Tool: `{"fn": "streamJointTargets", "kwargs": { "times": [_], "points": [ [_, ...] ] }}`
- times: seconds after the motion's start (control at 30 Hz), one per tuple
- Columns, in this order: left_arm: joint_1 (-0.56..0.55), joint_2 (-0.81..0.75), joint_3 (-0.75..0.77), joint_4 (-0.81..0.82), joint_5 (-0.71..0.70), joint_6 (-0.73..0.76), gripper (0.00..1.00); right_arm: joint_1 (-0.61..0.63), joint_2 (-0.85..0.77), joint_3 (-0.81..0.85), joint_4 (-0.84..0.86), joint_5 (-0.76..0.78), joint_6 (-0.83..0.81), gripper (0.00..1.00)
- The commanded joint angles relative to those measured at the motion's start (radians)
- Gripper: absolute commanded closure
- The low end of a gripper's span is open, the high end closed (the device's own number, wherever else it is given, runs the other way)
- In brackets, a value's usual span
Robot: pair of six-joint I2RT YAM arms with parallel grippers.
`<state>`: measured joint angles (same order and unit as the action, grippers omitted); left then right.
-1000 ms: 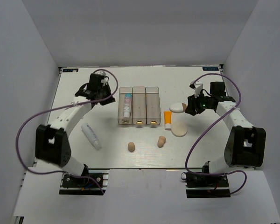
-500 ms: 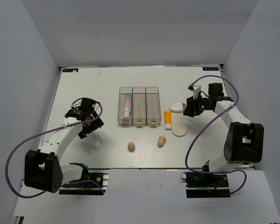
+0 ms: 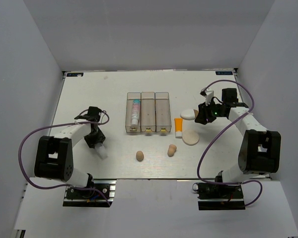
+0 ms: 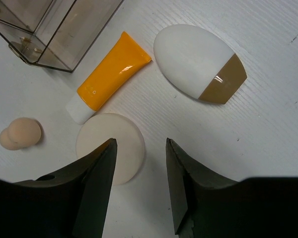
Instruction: Organize the makeup
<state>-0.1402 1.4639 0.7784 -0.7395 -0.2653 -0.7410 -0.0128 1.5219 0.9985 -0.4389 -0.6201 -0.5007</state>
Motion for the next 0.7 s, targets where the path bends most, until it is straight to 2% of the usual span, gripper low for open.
{"fn": "streamJointTargets", "kwargs": {
  "times": [0.0,0.03,0.1,0.17,0.23,0.33,0.47,0.67],
  "points": [
    [0.007,-0.017,0.007,0.058,0.029,0.04,0.51,-0.004,-0.029,0.005,0.009,-0.004,0.001,0.5],
    [0.007,-0.037,0.021,0.069,0.055,0.051,0.64,-0.003,-0.029,0.005,0.008,-0.003,-0.001,0.5],
    [-0.007,-0.068,0.05,0.083,0.081,0.09,0.72,-0.003,-0.028,0.003,0.006,-0.001,-0.004,0.51],
    [-0.016,-0.121,0.097,0.115,0.164,0.15,0.81,-0.004,-0.028,0.003,0.008,-0.006,-0.006,0.54],
    [-0.016,-0.146,0.134,0.179,0.263,0.181,0.85,-0.003,-0.025,0.002,0.006,-0.016,-0.006,0.59],
    [-0.025,-0.168,0.171,0.262,0.392,0.229,0.87,-0.001,-0.014,0.006,0.006,-0.026,-0.002,0.63],
    [-0.035,-0.087,0.266,0.356,0.593,0.279,0.88,0.001,-0.002,0.019,0.005,-0.032,-0.001,0.64],
    [-0.065,0.077,0.406,0.446,0.681,0.284,0.86,0.004,-0.002,0.028,0.002,-0.032,0.005,0.62]
  ]
}}
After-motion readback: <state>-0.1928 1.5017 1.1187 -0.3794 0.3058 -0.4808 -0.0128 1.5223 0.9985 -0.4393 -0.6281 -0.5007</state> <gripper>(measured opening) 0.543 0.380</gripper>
